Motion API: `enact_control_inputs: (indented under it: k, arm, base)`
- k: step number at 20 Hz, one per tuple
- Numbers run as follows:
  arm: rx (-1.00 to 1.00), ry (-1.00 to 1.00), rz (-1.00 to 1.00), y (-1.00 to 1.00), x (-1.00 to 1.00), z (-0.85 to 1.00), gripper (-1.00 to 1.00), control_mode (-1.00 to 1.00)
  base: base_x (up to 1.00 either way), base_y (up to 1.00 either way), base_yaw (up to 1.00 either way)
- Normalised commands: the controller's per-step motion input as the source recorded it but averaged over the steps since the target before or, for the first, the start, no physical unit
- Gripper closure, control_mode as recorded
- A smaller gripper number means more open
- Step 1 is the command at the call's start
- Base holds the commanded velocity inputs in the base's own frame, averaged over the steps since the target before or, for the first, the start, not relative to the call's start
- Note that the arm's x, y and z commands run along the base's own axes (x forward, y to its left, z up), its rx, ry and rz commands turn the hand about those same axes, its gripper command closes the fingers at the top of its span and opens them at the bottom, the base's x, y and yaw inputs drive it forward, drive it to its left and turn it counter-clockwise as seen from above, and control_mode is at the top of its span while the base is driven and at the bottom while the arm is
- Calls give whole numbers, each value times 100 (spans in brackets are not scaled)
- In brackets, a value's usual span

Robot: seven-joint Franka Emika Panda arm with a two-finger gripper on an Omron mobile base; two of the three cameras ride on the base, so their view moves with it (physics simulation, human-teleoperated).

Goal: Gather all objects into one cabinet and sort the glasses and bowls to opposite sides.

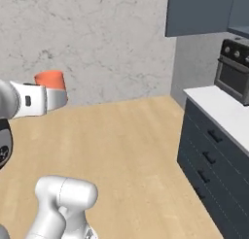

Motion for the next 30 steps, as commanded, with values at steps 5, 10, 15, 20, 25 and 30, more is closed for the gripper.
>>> enact_control_inputs:
  k: [5, 10, 15, 20, 25, 30]
  arm:
    - [0, 0, 0, 0, 0, 0, 100, 100]
    - [0, 0, 0, 0, 0, 0, 100, 100]
    - [0, 0, 0, 0, 0, 0, 100, 100]
    - [0, 0, 0, 0, 0, 0, 100, 100]
    - [0, 0, 0, 0, 0, 0, 100, 100]
    - [0, 0, 0, 0, 0, 0, 100, 100]
  base:
    - [60, -1, -56]
    - [56, 0, -65]
    - [63, 11, -65]
    - [73, 31, -63]
    - [45, 56, -54]
    - [36, 77, -37]
